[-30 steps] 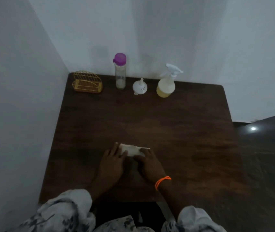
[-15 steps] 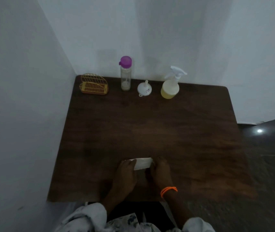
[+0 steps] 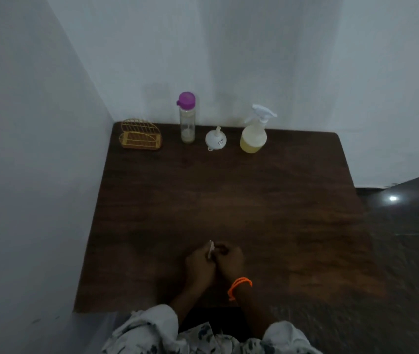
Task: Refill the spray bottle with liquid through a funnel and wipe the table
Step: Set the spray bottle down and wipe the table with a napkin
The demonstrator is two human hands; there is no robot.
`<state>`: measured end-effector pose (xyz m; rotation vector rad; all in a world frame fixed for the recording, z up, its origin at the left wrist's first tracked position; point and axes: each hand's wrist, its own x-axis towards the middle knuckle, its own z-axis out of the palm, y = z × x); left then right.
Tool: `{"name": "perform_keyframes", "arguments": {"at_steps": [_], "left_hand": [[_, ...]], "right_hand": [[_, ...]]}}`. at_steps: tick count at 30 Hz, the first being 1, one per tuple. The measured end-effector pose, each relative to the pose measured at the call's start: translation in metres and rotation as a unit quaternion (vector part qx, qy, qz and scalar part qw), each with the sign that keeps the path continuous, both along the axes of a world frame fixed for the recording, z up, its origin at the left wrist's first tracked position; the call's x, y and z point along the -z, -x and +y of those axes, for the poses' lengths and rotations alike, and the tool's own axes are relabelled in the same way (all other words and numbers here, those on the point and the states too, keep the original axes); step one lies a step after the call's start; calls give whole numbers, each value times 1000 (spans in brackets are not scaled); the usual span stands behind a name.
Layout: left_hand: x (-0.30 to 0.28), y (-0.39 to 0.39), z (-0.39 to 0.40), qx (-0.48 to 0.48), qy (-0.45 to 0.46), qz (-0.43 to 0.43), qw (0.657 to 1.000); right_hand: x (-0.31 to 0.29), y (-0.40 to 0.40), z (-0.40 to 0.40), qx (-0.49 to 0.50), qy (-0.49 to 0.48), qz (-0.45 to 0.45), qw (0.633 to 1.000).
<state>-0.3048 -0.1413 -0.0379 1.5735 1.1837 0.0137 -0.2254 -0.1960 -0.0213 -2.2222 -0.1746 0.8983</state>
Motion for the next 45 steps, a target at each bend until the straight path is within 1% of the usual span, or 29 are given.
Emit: {"name": "perform_keyframes", "arguments": {"at_steps": [2, 4, 5, 6, 7, 9, 10, 11, 14, 17, 19, 22, 24, 30, 33, 37, 41, 43, 45], "left_hand": [[14, -2, 6, -61, 67, 11, 996], [43, -4, 13, -134, 159, 5, 978], [44, -8, 16, -164, 205, -8, 965], [22, -13, 21, -185, 239, -19, 953], [12, -16, 24, -199, 271, -37, 941], [-6, -24, 32, -150, 319, -73, 933], [-15, -32, 35, -114, 332, -78, 933], [-25, -39, 37, -100, 345, -91, 929], [-50, -71, 46, -118, 374, -107, 914], [-72, -105, 54, -69, 406, -145, 900], [-90, -127, 60, -51, 401, -150, 902], [-117, -163, 63, -25, 356, -139, 924], [-128, -185, 62, -6, 332, -149, 932], [-163, -240, 43, 9, 329, -198, 923], [-181, -268, 28, 12, 339, -214, 916], [-204, -309, 0, 24, 343, -234, 910], [-221, -347, -30, 37, 337, -246, 908], [-228, -367, -45, 43, 329, -245, 911], [-233, -386, -61, 50, 311, -237, 919]], "right_hand": [[2, 0, 0, 77, -40, 66, 994], [3, -4, 0, 142, -65, 137, 978], [4, -8, 0, 168, -77, 171, 968], [2, -12, -1, 190, -91, 204, 956], [-2, -16, -1, 206, -102, 228, 946], [-13, -29, -2, 224, -116, 249, 935], [-20, -36, -4, 227, -125, 255, 932], [-27, -44, -4, 229, -136, 256, 929], [-50, -72, -4, 205, -161, 242, 935], [-64, -107, 0, 191, -192, 234, 934], [-74, -129, -1, 175, -210, 213, 938], [-95, -160, -5, 143, -243, 171, 944], [-107, -179, -9, 127, -254, 153, 946], [-137, -235, -32, 129, -299, 136, 936], [-150, -266, -48, 144, -335, 149, 919], [-172, -309, -80, 130, -333, 193, 914], [-190, -352, -119, 151, -347, 225, 898], [-196, -372, -138, 170, -359, 229, 889], [-201, -392, -158, 183, -366, 204, 889]]}}
